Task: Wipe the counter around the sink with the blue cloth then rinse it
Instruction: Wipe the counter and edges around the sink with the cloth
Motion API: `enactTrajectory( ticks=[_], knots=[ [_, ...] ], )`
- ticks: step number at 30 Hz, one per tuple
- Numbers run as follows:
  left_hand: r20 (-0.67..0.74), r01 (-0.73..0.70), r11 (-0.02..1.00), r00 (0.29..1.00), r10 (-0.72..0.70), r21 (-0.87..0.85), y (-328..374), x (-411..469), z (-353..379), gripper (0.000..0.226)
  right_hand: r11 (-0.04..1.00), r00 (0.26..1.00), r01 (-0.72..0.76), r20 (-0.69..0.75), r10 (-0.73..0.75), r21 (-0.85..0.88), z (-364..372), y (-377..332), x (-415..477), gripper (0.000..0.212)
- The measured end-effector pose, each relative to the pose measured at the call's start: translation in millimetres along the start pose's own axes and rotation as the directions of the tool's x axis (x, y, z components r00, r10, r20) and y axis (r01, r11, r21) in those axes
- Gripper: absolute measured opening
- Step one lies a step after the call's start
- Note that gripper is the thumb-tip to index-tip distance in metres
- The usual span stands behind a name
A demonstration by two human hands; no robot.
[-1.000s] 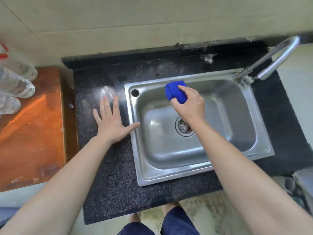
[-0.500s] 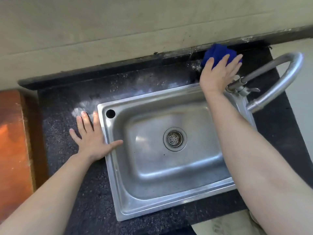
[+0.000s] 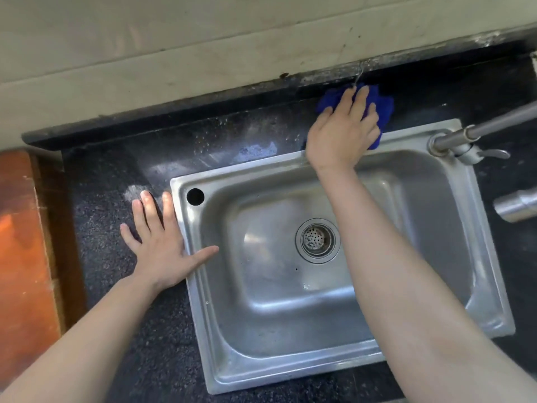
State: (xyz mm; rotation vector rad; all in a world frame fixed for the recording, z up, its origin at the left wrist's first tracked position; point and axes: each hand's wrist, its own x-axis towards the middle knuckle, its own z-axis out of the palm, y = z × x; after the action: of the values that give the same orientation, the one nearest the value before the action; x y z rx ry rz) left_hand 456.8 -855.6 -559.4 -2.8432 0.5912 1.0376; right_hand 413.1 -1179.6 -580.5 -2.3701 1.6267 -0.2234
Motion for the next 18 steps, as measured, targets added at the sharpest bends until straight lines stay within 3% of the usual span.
enactTrajectory(
  ticks=[2,5,8,11,18],
  knots=[
    [0.016,0.003,1.0,1.0,-0.003,-0.002,1.0,-0.5,-2.7,0.144,0.98,0.981,0.194,0.018,-0.195,0.032,10.7,-21.8,-36.9,0.054],
    [0.031,0.007,1.0,0.999,-0.007,-0.004,3.2,-2.4,-3.7,0.144,0.887,0.883,0.456,0.085,-0.461,0.075,22.9,-51.0,-76.8,0.052],
    [0.037,0.01,1.0,0.999,-0.01,-0.004,6.2,-4.2,-5.9,0.142,0.817,0.798,0.562,0.177,-0.576,0.125,20.6,-51.4,-73.8,0.053],
    [0.033,0.004,1.0,0.999,-0.004,-0.003,4.5,-4.2,-5.3,0.143,0.804,0.791,0.564,0.158,-0.592,0.187,9.6,-20.2,-42.8,0.053],
    [0.036,-0.02,1.0,0.999,0.021,-0.008,2.3,-4.1,-3.2,0.141,0.936,0.936,0.35,0.002,-0.351,0.04,-19.8,78.1,35.2,0.05]
  ],
)
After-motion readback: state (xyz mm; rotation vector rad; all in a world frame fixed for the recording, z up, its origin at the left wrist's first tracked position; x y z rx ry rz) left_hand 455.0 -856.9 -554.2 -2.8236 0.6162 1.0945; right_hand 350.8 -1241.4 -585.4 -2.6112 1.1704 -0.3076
